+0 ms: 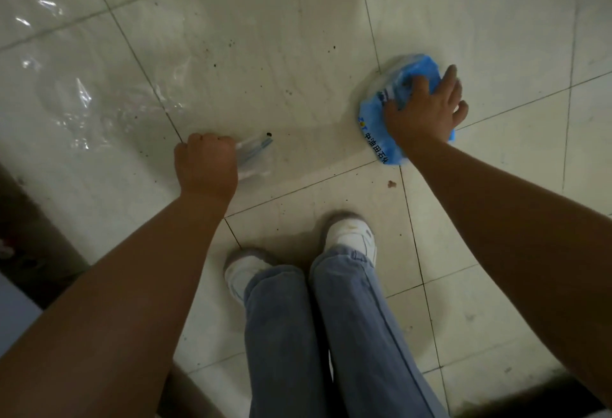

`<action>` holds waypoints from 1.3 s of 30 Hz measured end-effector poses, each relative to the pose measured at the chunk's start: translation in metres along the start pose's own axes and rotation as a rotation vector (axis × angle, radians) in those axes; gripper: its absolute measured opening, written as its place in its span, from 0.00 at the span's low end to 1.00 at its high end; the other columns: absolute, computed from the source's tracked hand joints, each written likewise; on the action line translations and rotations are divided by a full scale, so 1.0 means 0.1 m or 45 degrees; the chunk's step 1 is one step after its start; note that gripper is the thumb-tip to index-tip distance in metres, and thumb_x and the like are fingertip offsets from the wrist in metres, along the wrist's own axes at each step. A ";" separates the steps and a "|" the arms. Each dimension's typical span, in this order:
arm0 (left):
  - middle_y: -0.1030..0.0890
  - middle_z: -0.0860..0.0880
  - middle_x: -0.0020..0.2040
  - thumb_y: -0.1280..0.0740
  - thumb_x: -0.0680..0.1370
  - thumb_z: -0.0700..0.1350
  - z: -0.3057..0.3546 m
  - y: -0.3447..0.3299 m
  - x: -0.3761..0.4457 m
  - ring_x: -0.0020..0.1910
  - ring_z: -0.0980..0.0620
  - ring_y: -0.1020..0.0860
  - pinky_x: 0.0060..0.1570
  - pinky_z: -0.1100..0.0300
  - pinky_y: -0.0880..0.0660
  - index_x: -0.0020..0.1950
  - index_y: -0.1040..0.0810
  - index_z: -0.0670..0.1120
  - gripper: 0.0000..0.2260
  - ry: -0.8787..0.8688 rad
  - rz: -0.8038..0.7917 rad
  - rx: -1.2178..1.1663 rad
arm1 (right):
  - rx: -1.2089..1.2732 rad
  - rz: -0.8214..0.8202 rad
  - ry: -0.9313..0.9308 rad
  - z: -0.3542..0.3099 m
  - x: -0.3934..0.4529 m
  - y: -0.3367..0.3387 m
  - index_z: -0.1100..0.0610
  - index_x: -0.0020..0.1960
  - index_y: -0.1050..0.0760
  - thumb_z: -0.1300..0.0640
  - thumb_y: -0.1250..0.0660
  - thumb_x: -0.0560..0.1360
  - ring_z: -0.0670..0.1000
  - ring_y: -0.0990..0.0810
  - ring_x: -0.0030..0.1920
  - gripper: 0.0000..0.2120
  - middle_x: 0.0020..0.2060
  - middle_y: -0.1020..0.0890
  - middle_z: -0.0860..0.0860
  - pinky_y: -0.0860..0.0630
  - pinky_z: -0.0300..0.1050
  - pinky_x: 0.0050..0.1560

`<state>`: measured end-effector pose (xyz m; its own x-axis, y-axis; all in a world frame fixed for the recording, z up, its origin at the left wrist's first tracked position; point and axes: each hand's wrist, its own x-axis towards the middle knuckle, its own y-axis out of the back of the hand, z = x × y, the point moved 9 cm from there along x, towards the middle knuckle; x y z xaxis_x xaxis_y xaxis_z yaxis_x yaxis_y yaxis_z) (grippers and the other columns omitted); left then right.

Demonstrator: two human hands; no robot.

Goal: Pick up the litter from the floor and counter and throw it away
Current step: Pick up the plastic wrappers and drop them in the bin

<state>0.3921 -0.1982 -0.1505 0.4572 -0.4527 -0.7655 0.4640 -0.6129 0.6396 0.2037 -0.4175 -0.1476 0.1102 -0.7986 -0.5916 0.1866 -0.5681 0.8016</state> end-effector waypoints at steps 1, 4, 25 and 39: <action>0.20 0.37 0.54 0.39 0.79 0.37 0.03 0.03 0.01 0.56 0.39 0.24 0.55 0.49 0.28 0.56 0.23 0.36 0.09 -0.024 0.010 -0.004 | -0.001 -0.019 -0.007 0.02 0.02 0.00 0.58 0.66 0.32 0.51 0.41 0.77 0.59 0.43 0.74 0.20 0.74 0.39 0.59 0.49 0.57 0.74; 0.21 0.35 0.56 0.39 0.79 0.38 0.16 0.24 0.00 0.58 0.38 0.26 0.54 0.48 0.28 0.56 0.23 0.34 0.10 -0.071 0.071 -0.085 | -0.061 -0.017 0.022 0.01 -0.04 0.07 0.61 0.60 0.25 0.60 0.44 0.77 0.59 0.32 0.65 0.15 0.61 0.24 0.59 0.43 0.55 0.71; 0.22 0.38 0.58 0.40 0.77 0.33 1.36 3.42 -2.40 0.58 0.39 0.23 0.53 0.51 0.25 0.58 0.25 0.36 0.11 -0.121 0.123 -0.399 | 0.870 0.057 -0.223 1.21 -1.78 3.48 0.65 0.62 0.30 0.66 0.42 0.76 0.59 0.22 0.46 0.15 0.52 0.18 0.63 0.29 0.43 0.44; 0.30 0.50 0.32 0.40 0.78 0.38 3.83 4.82 -1.91 0.45 0.45 0.27 0.32 0.61 0.34 0.31 0.32 0.44 0.14 -0.149 0.080 -0.818 | 1.058 0.206 -0.462 3.07 -0.03 4.92 0.68 0.57 0.27 0.68 0.42 0.75 0.61 0.21 0.54 0.13 0.49 0.20 0.63 0.25 0.49 0.51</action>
<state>0.2375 -0.6554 0.2777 0.4294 -0.5651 -0.7045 0.8165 -0.0904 0.5702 -0.0048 -0.7557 0.2753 -0.2654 -0.8142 -0.5164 -0.5813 -0.2921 0.7594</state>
